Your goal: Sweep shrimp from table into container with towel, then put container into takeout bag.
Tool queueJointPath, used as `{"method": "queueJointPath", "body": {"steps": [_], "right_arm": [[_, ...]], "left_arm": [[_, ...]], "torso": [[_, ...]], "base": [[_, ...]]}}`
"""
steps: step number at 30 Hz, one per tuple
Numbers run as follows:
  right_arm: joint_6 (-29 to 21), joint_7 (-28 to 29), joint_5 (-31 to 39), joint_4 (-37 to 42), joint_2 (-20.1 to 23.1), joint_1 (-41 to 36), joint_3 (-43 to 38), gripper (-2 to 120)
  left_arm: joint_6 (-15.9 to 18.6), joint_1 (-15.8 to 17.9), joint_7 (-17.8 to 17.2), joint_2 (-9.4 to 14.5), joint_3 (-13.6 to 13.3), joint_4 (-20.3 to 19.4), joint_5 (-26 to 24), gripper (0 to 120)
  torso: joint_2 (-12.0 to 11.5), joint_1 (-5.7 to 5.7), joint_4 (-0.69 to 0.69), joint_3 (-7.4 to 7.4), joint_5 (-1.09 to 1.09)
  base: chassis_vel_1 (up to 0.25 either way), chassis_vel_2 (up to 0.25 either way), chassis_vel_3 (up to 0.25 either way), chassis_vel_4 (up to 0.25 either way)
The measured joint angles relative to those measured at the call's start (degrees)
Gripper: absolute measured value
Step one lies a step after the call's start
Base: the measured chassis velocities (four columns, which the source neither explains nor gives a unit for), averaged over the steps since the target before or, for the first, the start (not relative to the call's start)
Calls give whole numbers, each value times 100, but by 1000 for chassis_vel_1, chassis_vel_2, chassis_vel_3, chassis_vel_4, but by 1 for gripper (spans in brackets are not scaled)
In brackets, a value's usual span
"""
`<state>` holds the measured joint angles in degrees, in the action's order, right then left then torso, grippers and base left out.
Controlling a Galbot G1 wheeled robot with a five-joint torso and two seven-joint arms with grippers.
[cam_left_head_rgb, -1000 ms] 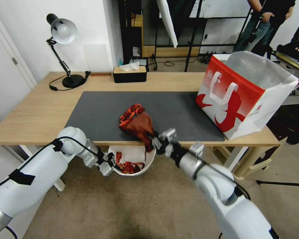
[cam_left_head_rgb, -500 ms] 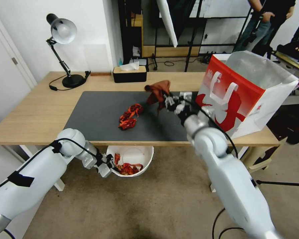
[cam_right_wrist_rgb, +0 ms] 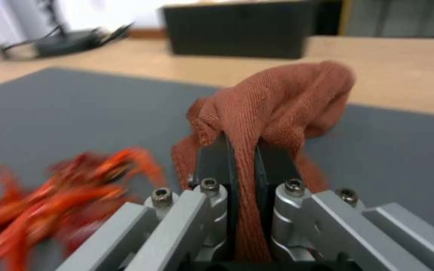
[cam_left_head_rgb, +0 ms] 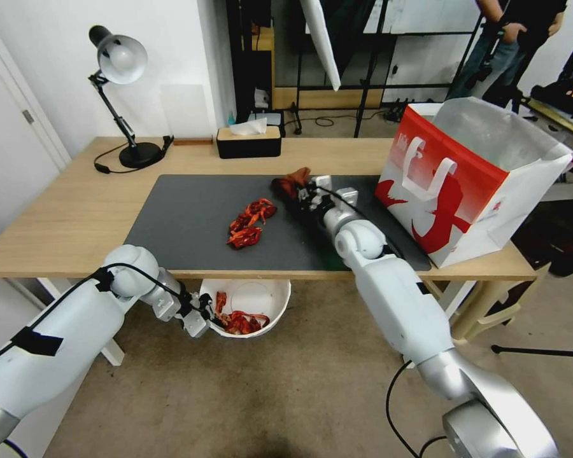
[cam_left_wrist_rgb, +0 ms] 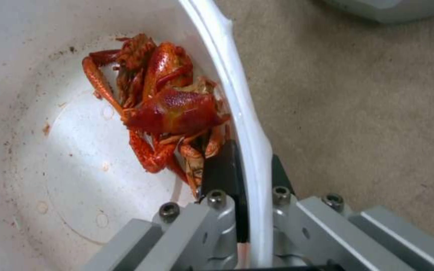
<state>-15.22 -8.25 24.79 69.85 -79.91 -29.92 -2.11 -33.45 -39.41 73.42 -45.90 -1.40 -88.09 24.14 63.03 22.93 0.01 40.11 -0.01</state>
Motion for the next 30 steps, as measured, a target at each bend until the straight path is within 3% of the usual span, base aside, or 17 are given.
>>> {"method": "queueJointPath", "body": {"steps": [9,17,30], "right_arm": [[-134,-639,-29,497,397,-337,204,4],[-139,-855,39,1025,812,-638,304,4],[-122,-1282,138,1535,1119,-900,444,4]], "left_arm": [[-35,62,1,7,42,106,-22,0],[-36,157,2,-8,-16,114,-32,0],[-36,258,3,-26,-56,175,-50,0]], "torso": [[0,-1,-1,-1,1],[0,-1,-1,-1,1],[0,-1,-1,-1,2]], "base": [[0,0,0,0],[0,0,0,0],[0,0,0,0]]}}
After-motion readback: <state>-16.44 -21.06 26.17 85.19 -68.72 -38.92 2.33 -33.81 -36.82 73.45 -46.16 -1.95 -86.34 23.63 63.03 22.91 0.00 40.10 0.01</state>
